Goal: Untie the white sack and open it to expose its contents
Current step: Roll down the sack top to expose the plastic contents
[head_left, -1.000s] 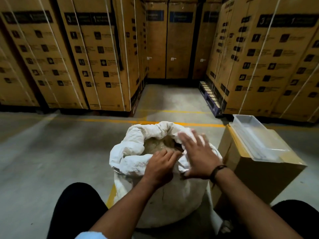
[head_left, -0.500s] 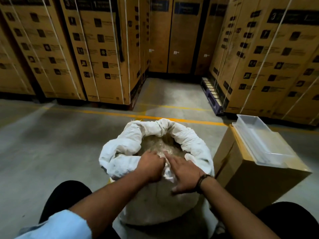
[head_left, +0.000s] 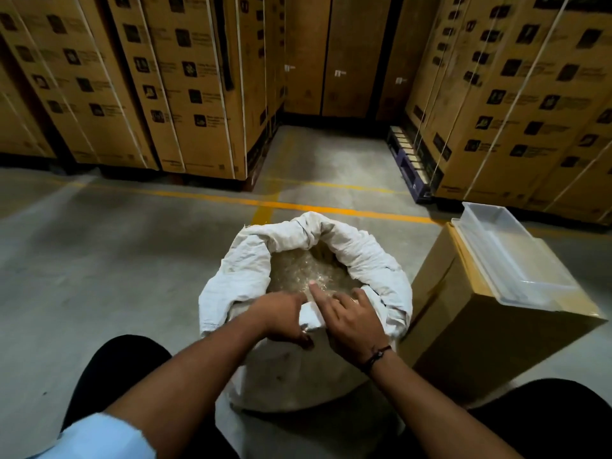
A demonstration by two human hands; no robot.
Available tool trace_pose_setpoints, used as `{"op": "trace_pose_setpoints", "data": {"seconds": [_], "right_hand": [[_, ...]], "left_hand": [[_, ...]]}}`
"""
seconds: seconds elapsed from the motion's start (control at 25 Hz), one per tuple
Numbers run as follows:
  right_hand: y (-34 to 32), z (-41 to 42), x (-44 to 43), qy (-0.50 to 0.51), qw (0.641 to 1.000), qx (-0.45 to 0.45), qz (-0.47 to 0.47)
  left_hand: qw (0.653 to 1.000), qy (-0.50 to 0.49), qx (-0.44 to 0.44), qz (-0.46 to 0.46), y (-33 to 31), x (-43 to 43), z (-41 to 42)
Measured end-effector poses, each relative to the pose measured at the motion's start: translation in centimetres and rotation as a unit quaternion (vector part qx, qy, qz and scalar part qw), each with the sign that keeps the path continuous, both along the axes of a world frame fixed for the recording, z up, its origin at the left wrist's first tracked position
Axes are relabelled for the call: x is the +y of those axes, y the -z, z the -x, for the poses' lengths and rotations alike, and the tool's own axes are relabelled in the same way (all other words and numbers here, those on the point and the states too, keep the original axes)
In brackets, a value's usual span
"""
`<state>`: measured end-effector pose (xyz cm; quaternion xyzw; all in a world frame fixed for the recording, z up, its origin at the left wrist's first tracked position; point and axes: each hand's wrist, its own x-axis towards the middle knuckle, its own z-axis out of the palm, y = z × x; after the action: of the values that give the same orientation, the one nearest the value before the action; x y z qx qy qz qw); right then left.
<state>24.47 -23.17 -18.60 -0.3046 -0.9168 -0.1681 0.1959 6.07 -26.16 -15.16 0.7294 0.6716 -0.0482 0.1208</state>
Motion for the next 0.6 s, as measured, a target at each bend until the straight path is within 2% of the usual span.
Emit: {"op": "trace_pose_setpoints", "data": {"seconds": [0.08, 0.2, 0.24, 0.28, 0.36, 0.44, 0.52, 0.6], "right_hand": [[-0.7, 0.6, 0.4, 0.0, 0.994, -0.036, 0.103], [-0.5, -0.6, 1.9, 0.07, 0.94, -0.137, 0.306], [0.0, -1.3, 2.1, 0.084, 0.93, -0.155, 0.323], [0.6, -1.8, 2.0, 0.094, 0.934, -0.162, 0.303], [1.9, -2.2, 1.4, 0.096, 0.962, -0.138, 0.217], [3.6, -1.8, 0.6, 0.064, 0.983, -0.113, 0.128], [4.8, -1.4, -0.1, 0.021, 0.996, -0.079, 0.027], [5.1, -1.3, -0.5, -0.004, 0.997, -0.074, -0.002]], "left_hand": [[0.996, 0.015, 0.052, -0.074, 1.7, 0.0, -0.3], [0.967, 0.1, 0.101, -0.21, 4.7, -0.9, -1.8], [0.96, 0.123, 0.099, -0.233, 5.5, -1.4, -2.8], [0.956, 0.125, 0.101, -0.246, 6.0, -1.6, -3.5], [0.979, 0.074, 0.064, -0.178, 5.2, -1.5, -3.8], [0.998, 0.028, 0.015, -0.053, 4.0, -0.5, -1.8], [0.997, 0.057, 0.05, -0.014, 3.7, -0.3, 0.1], [0.996, 0.065, 0.054, 0.008, 4.4, -0.6, 0.6]]}}
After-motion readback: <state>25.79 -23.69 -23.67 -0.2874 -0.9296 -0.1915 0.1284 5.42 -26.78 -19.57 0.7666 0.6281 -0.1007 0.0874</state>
